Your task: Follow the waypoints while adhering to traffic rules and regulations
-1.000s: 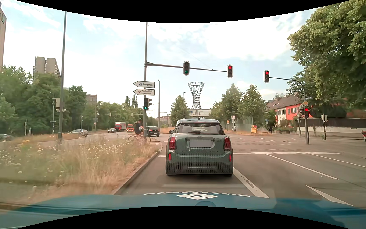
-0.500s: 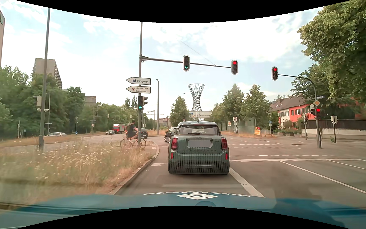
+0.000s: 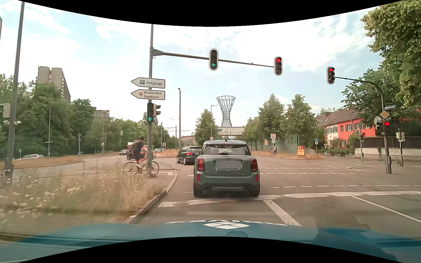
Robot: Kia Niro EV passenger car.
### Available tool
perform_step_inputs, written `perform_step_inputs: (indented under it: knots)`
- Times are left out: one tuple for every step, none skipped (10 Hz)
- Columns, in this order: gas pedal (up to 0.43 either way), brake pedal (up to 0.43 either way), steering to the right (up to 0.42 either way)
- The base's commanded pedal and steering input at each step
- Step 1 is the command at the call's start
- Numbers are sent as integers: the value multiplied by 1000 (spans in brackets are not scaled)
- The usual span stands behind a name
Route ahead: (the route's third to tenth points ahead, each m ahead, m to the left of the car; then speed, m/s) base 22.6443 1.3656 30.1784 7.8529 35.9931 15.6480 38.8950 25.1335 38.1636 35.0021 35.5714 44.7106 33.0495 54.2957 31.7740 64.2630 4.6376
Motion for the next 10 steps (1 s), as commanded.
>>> perform_step_inputs:
  knots:
    - [331,0,-4]
    - [311,0,-4]
    - [268,0,-4]
    - [248,0,-4]
    - [228,0,-4]
    - [177,0,-5]
    - [177,0,-6]
    - [177,0,-9]
    - [177,0,-14]
    - [177,0,-22]
